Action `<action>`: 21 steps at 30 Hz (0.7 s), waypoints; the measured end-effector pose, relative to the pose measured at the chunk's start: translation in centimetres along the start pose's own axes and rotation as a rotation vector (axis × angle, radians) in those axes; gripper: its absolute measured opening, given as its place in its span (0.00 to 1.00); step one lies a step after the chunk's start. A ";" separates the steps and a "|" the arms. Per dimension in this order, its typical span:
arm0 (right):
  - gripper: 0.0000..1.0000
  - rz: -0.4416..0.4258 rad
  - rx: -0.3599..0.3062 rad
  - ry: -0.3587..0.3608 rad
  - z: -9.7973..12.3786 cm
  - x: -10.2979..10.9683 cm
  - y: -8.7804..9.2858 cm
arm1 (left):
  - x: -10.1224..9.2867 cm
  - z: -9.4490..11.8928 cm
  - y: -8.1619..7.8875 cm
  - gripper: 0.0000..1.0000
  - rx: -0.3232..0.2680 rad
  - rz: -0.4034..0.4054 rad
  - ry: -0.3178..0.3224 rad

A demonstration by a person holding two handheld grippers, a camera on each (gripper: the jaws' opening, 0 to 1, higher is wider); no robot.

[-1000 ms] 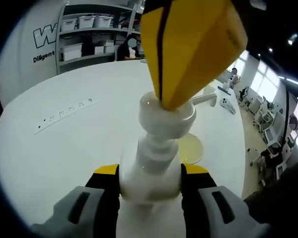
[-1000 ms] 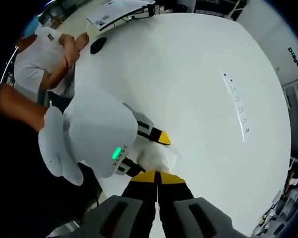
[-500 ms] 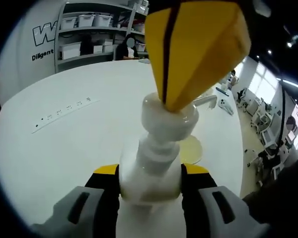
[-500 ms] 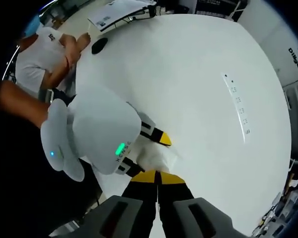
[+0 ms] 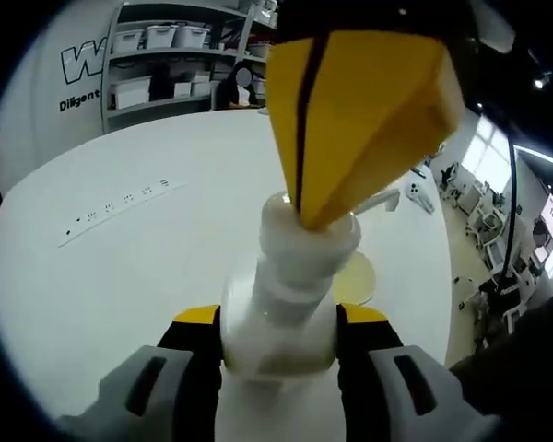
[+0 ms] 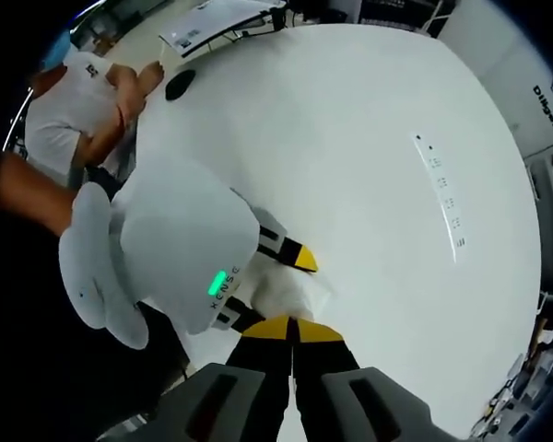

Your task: Hold the bottle steady, press the pump all the way down and release, and repeat the specified number of times to dispense into the cup

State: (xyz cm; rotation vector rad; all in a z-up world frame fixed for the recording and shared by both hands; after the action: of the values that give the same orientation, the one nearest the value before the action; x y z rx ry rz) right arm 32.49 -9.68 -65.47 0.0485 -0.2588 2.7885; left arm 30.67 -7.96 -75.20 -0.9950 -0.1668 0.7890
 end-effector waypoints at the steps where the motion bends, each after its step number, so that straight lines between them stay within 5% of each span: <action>1: 0.00 0.000 -0.008 -0.001 0.0 0.0 0.0 | 0.0 0.0 0.0 0.46 0.001 -0.004 0.001; 10: 0.00 0.016 -0.111 -0.021 1.2 0.1 0.5 | -0.1 0.1 0.0 0.46 -0.010 -0.003 -0.010; 21: 0.00 0.041 -0.067 0.022 1.1 0.4 0.6 | -0.1 0.4 0.0 0.46 -0.009 -0.005 -0.016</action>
State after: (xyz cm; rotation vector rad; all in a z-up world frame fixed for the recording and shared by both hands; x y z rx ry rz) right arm 31.94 -10.31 -64.51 -0.0038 -0.3512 2.8166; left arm 30.38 -7.79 -74.99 -0.9963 -0.1871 0.7921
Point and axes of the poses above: the point that each gripper's makers call its tool centre point, and the gripper's own axes: z roughly backward along the fingers, x roughly to its left, y roughly out of its underside, the point moved 5 cm from there along z, roughly backward along the fingers, and after that the axes turned 6 degrees about -x, right-handed, at the moved point
